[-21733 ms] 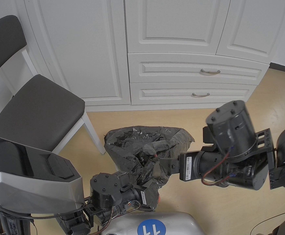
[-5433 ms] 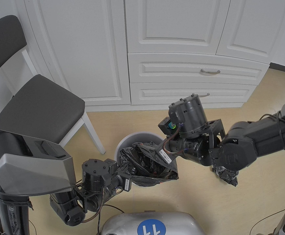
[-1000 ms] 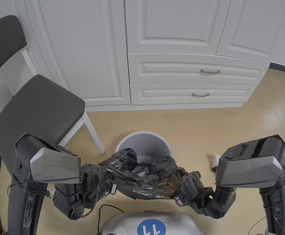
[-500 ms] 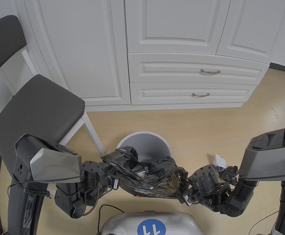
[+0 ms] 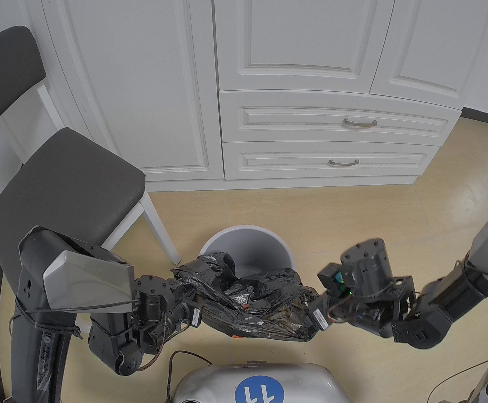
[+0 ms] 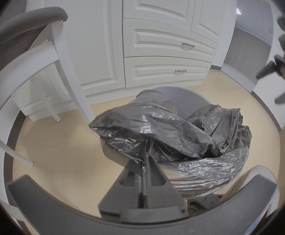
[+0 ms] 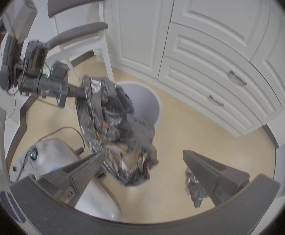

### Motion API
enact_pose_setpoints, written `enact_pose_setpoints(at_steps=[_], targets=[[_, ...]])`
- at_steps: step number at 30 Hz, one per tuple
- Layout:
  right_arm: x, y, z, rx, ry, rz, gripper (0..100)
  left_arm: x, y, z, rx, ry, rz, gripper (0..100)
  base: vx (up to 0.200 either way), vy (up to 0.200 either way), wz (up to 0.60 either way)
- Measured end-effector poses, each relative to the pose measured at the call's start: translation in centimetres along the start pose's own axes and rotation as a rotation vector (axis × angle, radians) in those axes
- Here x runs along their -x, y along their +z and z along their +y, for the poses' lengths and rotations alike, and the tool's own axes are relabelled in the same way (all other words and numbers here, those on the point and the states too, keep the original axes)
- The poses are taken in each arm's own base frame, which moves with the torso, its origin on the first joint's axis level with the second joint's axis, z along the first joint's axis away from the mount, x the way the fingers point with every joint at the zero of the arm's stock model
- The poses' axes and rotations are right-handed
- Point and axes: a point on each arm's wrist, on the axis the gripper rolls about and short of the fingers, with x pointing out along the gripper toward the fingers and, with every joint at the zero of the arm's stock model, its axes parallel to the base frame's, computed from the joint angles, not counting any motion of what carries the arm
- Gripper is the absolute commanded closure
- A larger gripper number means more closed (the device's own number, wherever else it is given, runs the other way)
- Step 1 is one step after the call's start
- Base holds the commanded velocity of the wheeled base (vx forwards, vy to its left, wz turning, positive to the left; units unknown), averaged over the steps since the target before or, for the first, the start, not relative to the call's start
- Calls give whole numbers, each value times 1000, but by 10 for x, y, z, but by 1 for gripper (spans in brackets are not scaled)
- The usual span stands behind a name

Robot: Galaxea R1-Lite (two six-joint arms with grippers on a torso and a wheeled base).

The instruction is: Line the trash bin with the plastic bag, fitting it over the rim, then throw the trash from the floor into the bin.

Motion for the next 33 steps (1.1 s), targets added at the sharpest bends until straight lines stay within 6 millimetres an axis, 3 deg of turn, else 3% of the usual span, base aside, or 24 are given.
enact_pose_setpoints(at_steps=[5,10,20,33], targets=[[-11,49,4,-1,6,-81,0,2,0,1,1,-4,2,100,0,0,0],[-36,68,21,42,26,-93,0,2,0,1,1,-7,5,100,0,0,0],[-91,60,59,156,63,-43,0,1,-1,4,4,0,6,100,0,0,0],[-116,43,80,188,92,-1,0,0,-1,5,7,4,5,100,0,0,0]])
